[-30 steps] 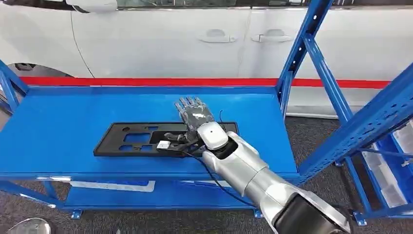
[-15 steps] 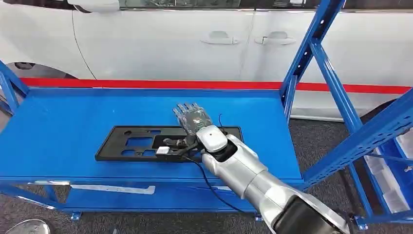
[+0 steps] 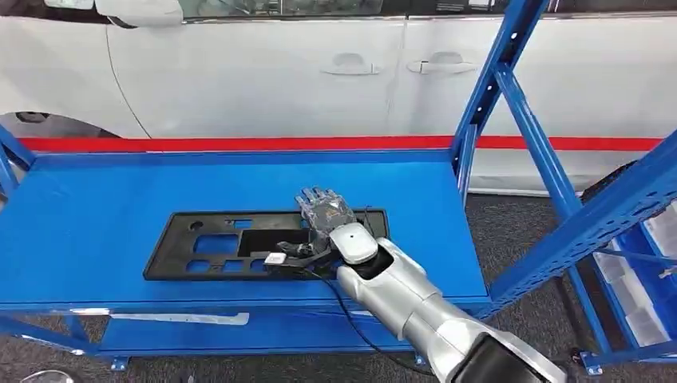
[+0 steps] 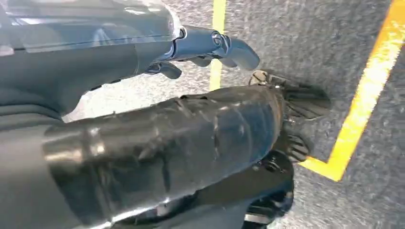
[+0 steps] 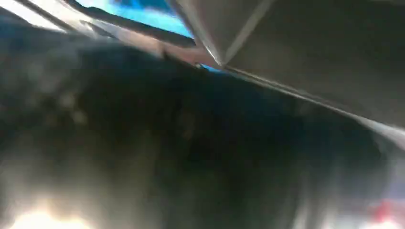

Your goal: Take the parts from the cabinet and place them on the table.

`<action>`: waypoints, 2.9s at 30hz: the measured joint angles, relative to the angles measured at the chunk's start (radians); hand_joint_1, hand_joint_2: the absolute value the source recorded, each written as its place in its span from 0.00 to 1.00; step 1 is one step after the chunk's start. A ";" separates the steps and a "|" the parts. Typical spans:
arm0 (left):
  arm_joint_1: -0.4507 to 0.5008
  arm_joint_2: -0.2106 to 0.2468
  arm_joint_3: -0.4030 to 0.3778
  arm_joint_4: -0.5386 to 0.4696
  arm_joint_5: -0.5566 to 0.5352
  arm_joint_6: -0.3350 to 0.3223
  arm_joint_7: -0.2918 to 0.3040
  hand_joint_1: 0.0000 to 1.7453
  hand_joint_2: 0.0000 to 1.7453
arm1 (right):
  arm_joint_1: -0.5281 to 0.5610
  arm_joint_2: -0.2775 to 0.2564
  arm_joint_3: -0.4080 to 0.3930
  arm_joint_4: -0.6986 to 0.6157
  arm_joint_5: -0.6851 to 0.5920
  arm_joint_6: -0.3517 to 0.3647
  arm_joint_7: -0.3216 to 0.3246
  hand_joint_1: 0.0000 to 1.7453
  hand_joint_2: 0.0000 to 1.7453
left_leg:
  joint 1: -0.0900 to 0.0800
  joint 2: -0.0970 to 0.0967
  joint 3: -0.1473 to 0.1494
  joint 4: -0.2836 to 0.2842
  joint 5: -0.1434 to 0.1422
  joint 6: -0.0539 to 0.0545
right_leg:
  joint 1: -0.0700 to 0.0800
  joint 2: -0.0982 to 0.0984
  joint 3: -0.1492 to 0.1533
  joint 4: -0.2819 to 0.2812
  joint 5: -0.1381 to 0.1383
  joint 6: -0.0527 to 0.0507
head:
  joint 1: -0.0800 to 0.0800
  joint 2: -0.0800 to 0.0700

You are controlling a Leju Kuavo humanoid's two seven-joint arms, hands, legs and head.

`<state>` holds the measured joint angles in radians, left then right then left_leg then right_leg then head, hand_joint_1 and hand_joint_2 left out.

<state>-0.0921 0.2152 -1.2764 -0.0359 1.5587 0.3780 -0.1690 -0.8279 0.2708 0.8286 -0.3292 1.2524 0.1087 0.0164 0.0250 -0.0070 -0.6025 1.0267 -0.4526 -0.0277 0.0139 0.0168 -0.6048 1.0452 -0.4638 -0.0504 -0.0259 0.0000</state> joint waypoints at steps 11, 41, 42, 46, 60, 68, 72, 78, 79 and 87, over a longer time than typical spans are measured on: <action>-0.001 0.003 -0.002 0.000 0.010 0.008 -0.013 0.00 0.00 | 0.009 -0.020 -0.013 0.007 0.005 -0.007 0.001 0.00 0.00 | 0.000 0.010 -0.019 -0.005 0.028 0.034 | -0.018 -0.009 -0.043 0.170 -0.085 0.027 | 0.000 0.000; 0.003 -0.008 -0.028 0.000 0.009 -0.054 -0.029 0.00 0.00 | -0.046 -0.062 -0.029 -0.055 0.047 -0.087 0.005 0.00 0.00 | 0.000 0.008 0.007 -0.007 0.003 0.037 | -0.014 -0.012 -0.103 0.218 -0.074 0.025 | 0.000 0.000; 0.003 -0.008 -0.029 0.000 0.009 -0.054 -0.029 0.00 0.00 | -0.047 -0.062 -0.029 -0.055 0.048 -0.087 0.004 0.00 0.00 | -0.001 0.008 0.010 -0.007 0.004 0.037 | -0.010 -0.012 -0.052 0.118 -0.023 0.017 | 0.000 0.000; 0.000 -0.012 -0.030 0.000 0.010 -0.054 -0.026 0.00 0.00 | -0.051 -0.063 -0.029 -0.055 0.050 -0.087 0.003 0.00 0.00 | 0.002 0.008 0.004 -0.012 0.011 0.021 | 0.007 -0.011 0.002 -0.009 0.005 -0.005 | 0.000 0.000; 0.000 -0.009 -0.044 0.000 0.010 -0.053 -0.021 0.00 0.00 | -0.047 -0.063 -0.030 -0.056 0.053 -0.069 -0.003 0.00 0.00 | -0.002 0.003 0.014 -0.014 0.003 0.001 | 0.004 -0.010 0.005 -0.011 0.011 -0.004 | -0.002 0.000; 0.000 -0.005 -0.045 0.000 0.010 -0.047 -0.011 0.00 0.00 | -0.027 -0.060 -0.030 -0.047 0.053 -0.063 -0.021 0.00 0.00 | 0.000 0.007 0.006 -0.018 0.015 0.038 | -0.010 -0.012 -0.106 0.229 -0.128 0.030 | 0.000 0.000; 0.000 -0.003 -0.047 0.000 0.010 -0.045 -0.011 0.00 0.00 | -0.001 -0.058 -0.030 -0.039 0.049 -0.063 -0.031 0.00 0.00 | -0.001 0.005 0.005 -0.016 0.015 0.038 | -0.016 -0.012 -0.078 0.172 -0.054 0.024 | 0.000 0.000; -0.002 -0.005 -0.053 0.000 0.010 -0.045 -0.011 0.00 0.00 | 0.006 -0.049 -0.031 -0.036 0.046 -0.063 -0.034 0.00 0.00 | 0.003 0.006 0.005 -0.026 0.023 0.010 | 0.004 -0.011 0.008 -0.017 0.006 -0.002 | 0.000 0.000; -0.002 -0.005 -0.053 0.000 0.010 -0.045 -0.011 0.00 0.00 | 0.005 -0.048 -0.032 -0.037 0.046 -0.061 -0.035 0.00 0.00 | -0.004 0.007 0.009 -0.031 0.024 0.001 | -0.002 -0.011 0.017 -0.038 0.016 -0.012 | -0.001 0.000; -0.001 -0.004 -0.054 0.000 0.010 -0.046 -0.012 0.00 0.00 | 0.008 -0.037 -0.032 -0.034 0.045 -0.050 -0.048 0.00 0.00 | 0.001 0.006 -0.043 0.085 -0.055 0.002 | -0.007 -0.014 0.031 -0.062 0.030 -0.024 | -0.002 0.000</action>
<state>-0.0934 0.2113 -1.3302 -0.0359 1.5686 0.3323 -0.1808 -0.8196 0.2342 0.7969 -0.3635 1.2970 0.0584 -0.0313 0.0263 -0.0008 -0.6458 1.1114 -0.5073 -0.0262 0.0067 0.0029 -0.5742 0.9830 -0.4340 -0.0748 -0.0275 0.0000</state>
